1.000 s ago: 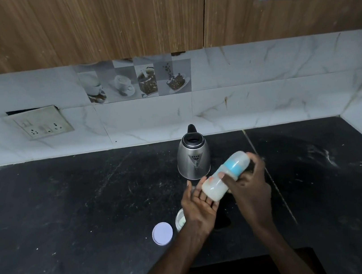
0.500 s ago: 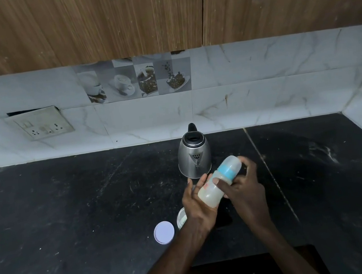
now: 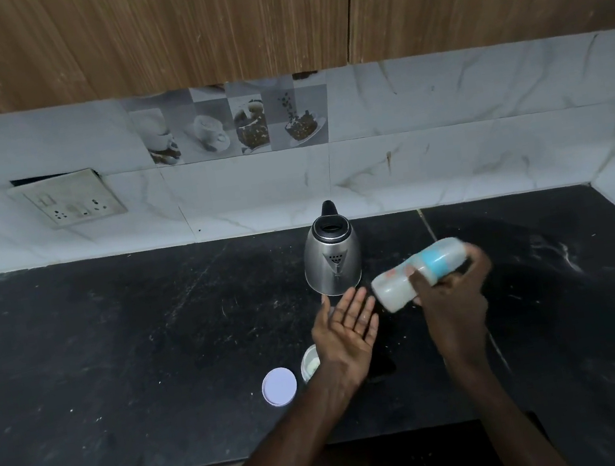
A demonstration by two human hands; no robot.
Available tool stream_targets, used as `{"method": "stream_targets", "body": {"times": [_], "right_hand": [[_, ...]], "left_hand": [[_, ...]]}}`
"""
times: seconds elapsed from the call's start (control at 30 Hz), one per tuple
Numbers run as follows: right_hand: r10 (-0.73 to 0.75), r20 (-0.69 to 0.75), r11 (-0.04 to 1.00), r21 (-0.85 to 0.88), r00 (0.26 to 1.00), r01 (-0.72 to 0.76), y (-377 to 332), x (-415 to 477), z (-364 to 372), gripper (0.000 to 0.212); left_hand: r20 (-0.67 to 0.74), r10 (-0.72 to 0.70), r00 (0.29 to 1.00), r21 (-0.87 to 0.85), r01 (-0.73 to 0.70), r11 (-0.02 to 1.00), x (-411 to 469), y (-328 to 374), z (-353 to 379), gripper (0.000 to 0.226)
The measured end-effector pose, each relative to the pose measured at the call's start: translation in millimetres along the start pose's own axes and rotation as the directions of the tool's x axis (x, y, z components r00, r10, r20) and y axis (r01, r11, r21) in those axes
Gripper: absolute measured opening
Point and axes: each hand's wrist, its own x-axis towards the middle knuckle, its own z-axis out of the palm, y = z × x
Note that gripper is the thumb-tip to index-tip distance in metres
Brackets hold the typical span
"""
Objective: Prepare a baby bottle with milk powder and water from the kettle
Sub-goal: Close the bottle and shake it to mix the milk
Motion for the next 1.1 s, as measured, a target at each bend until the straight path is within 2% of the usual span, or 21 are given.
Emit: {"method": "stream_targets", "body": {"times": [0.07, 0.1, 0.13, 0.23, 0.27, 0.37, 0.4, 0.5, 0.63, 0.73, 0.77, 0.87, 0.9, 1.03, 1.1], "right_hand": [[-0.004, 0.199, 0.995, -0.094, 0.98, 0.023, 6, -8, 1, 0.079], [-0.01, 0.226, 0.992, -0.117, 0.974, 0.038, 8, -9, 0, 0.078], [-0.021, 0.19, 0.993, -0.111, 0.981, 0.043, 9, -8, -1, 0.077], [0.014, -0.041, 0.999, -0.029, 0.999, -0.016, 2, -3, 1, 0.076], [0.01, -0.032, 0.999, -0.04, 0.999, -0.011, 2, -4, 3, 0.076], [-0.008, 0.165, 0.992, -0.124, 0.986, 0.028, 7, -10, 7, 0.077], [-0.004, 0.149, 0.994, -0.112, 0.989, 0.021, 8, -10, 6, 0.077], [0.035, -0.016, 0.999, 0.032, 0.999, -0.035, 7, -5, 4, 0.073], [-0.004, 0.145, 0.997, -0.071, 0.989, 0.015, 12, -8, 2, 0.075], [0.049, -0.023, 0.997, 0.056, 0.999, -0.048, 12, -6, 1, 0.076], [0.065, -0.038, 0.995, 0.076, 0.997, -0.062, 11, -6, 2, 0.075], [0.037, 0.113, 0.999, -0.016, 0.993, -0.036, 17, -13, 5, 0.074], [0.033, 0.117, 0.999, -0.028, 0.993, -0.029, 18, -14, 3, 0.075], [0.066, -0.067, 0.994, 0.095, 0.996, -0.059, 18, -9, 0, 0.073], [0.038, 0.044, 0.999, 0.023, 0.998, -0.039, 19, -13, 0, 0.072]], "left_hand": [[0.021, -0.002, 1.0, -0.008, 0.003, 1.0, 3, -2, 0, 0.06], [0.024, -0.002, 1.0, -0.009, 0.002, 1.0, 3, -2, 0, 0.06], [0.025, 0.002, 1.0, 0.0, -0.002, 1.0, 2, -2, 1, 0.059], [0.025, -0.002, 1.0, 0.003, 0.002, 1.0, 0, 2, 2, 0.058], [0.02, -0.001, 1.0, -0.004, 0.002, 1.0, 1, 2, 1, 0.057], [0.04, -0.002, 0.999, -0.025, 0.003, 1.0, 2, 1, 4, 0.06], [0.051, 0.0, 0.999, -0.03, 0.002, 1.0, 1, 2, 5, 0.06], [0.045, 0.0, 0.999, -0.005, 0.0, 1.0, 1, 4, 6, 0.059], [0.054, -0.007, 0.999, -0.022, 0.008, 1.0, 4, 4, 4, 0.06], [0.065, -0.012, 0.998, -0.025, 0.013, 1.0, 4, 5, 4, 0.058], [0.06, -0.014, 0.998, -0.028, 0.015, 0.999, 5, 5, 3, 0.058], [0.057, -0.024, 0.998, -0.058, 0.028, 0.998, 7, 2, 2, 0.059], [0.059, -0.027, 0.998, -0.057, 0.031, 0.998, 7, 1, 2, 0.058], [0.067, -0.017, 0.998, -0.06, 0.021, 0.998, 5, 3, 5, 0.058], [0.062, -0.016, 0.998, -0.078, 0.021, 0.997, 6, 1, 5, 0.058]]}}
